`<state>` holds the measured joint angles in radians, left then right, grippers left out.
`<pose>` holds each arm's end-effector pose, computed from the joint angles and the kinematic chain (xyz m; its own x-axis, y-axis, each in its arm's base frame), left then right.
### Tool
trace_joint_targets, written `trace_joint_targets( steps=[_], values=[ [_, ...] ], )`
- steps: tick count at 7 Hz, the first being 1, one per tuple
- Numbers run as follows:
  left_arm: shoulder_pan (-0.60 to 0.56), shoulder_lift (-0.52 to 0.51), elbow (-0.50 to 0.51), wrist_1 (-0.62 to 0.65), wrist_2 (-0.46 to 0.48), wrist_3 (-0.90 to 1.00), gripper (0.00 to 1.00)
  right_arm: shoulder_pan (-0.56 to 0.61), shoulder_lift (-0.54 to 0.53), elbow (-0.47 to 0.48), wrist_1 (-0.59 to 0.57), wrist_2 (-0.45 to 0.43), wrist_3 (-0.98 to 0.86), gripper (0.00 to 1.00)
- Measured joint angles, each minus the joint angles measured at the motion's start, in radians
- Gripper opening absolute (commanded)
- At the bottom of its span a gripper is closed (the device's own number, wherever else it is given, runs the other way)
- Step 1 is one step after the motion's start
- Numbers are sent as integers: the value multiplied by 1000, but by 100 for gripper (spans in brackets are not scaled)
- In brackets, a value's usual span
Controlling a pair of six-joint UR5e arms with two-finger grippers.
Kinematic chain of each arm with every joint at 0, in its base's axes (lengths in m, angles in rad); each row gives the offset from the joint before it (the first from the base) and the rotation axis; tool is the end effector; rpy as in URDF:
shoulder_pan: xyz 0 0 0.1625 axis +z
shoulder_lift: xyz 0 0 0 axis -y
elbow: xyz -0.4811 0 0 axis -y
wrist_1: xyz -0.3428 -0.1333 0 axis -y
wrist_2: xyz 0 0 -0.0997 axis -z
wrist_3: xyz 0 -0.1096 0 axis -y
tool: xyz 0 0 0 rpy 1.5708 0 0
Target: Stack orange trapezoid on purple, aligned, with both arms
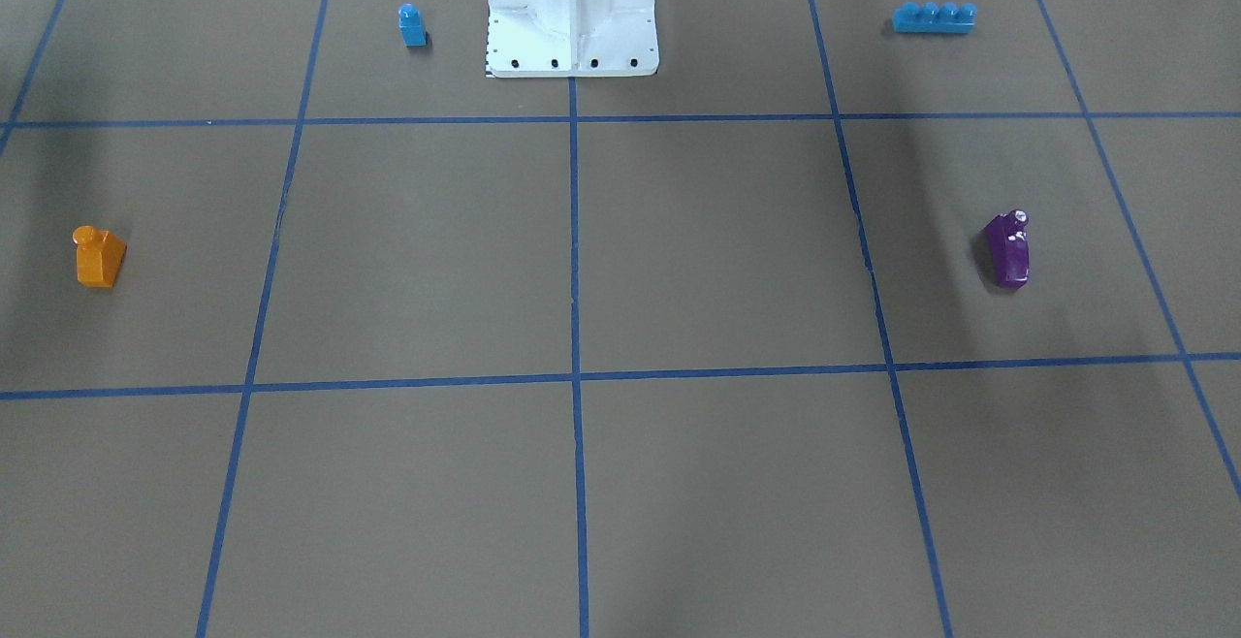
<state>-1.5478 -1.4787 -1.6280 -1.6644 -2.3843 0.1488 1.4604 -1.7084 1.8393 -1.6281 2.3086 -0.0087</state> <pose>-0.0444 -0.4034 0.7228 0.6748 0.2057 -0.7087 -0.1244 0.9783 0.1656 0.0174 -0.3835 0.6679 0.7290 -0.1393 0.6702 0.1162 0.9900 0.0794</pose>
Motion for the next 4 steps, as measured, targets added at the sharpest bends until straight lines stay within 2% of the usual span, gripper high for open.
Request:
trace_joint_targets(
  steps=[4],
  values=[
    [-2, 7, -32, 0, -1, 0, 100, 0, 1, 20, 0, -1, -2, 100]
  ],
)
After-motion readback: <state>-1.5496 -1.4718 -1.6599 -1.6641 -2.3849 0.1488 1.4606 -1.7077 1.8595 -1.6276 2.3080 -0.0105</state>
